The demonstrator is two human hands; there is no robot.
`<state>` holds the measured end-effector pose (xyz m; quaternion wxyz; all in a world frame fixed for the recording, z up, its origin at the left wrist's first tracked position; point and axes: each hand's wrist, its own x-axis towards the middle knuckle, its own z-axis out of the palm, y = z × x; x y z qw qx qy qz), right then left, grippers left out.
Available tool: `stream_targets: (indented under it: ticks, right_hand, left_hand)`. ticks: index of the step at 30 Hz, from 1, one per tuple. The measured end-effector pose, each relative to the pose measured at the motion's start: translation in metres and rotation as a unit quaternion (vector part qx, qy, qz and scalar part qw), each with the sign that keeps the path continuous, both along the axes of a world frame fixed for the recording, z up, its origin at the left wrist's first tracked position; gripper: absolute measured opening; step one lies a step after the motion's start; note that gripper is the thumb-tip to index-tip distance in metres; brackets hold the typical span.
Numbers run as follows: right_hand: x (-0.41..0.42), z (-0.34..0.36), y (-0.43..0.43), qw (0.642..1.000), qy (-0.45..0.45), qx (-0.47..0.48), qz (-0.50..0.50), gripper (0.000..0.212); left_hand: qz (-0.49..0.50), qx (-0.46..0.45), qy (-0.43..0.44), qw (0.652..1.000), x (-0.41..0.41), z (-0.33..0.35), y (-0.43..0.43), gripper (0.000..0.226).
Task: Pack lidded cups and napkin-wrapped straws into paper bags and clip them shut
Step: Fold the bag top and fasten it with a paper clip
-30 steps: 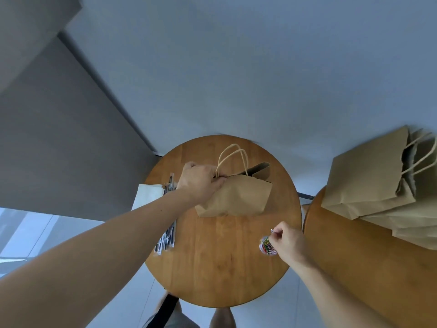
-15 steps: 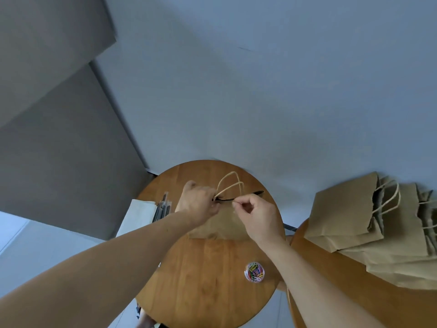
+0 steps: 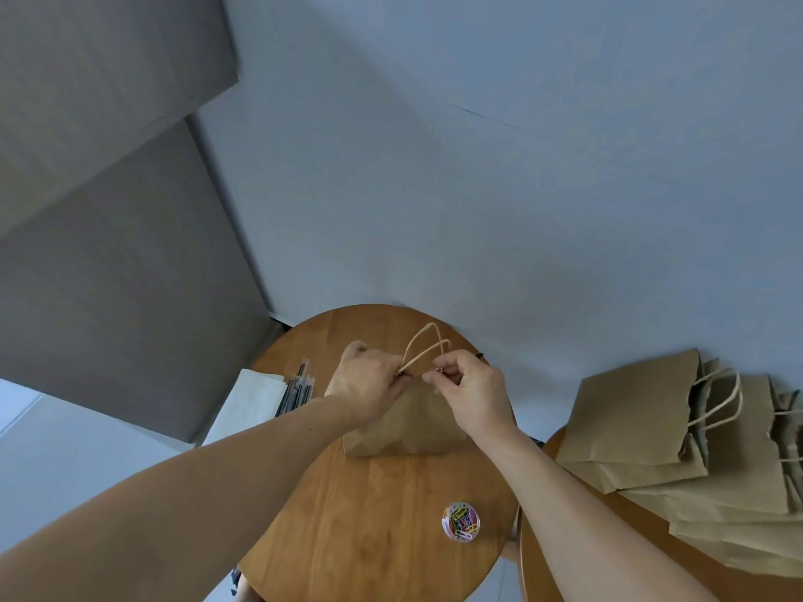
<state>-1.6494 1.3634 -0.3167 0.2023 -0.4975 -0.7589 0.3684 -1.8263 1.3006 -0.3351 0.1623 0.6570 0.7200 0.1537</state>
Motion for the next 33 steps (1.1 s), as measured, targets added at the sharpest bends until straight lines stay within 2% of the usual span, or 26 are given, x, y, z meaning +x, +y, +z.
stream_targets:
  ticks: [2, 6, 11, 15, 20, 24, 29, 33]
  right_hand:
    - [-0.001, -0.003, 0.0, 1.0, 0.017, 0.023, 0.001, 0.013]
    - [-0.006, -0.008, 0.002, 0.999, 0.016, 0.028, 0.024, 0.02]
    - [-0.007, -0.008, 0.012, 0.995, -0.064, 0.027, 0.067, 0.024]
    - [-0.011, -0.006, 0.019, 0.988, -0.12, 0.05, 0.082, 0.014]
    - [-0.017, -0.004, 0.022, 0.988, -0.112, 0.044, 0.096, 0.013]
    - [-0.018, -0.003, 0.026, 0.995, -0.063, 0.032, 0.066, 0.014]
    - [-0.017, -0.005, 0.026, 0.987, -0.124, 0.018, 0.103, 0.017]
    - [-0.015, -0.006, 0.026, 0.988, -0.117, 0.027, 0.098, 0.017]
  left_hand:
    - [-0.017, -0.019, 0.004, 1.0, 0.001, -0.001, 0.002, 0.019]
    - [-0.036, -0.027, -0.003, 0.999, -0.004, -0.003, 0.008, 0.019]
    - [-0.052, -0.042, 0.006, 0.998, -0.01, -0.003, 0.014, 0.022]
    - [-0.057, -0.038, 0.009, 0.998, -0.008, -0.003, 0.014, 0.022]
    - [-0.051, -0.041, 0.007, 0.998, -0.01, -0.002, 0.014, 0.022]
    - [-0.044, -0.05, 0.002, 0.998, -0.009, 0.001, 0.015, 0.023]
    - [-0.042, -0.056, -0.001, 0.998, -0.008, 0.003, 0.015, 0.022]
    - [-0.042, -0.055, -0.008, 0.998, -0.009, 0.003, 0.016, 0.023]
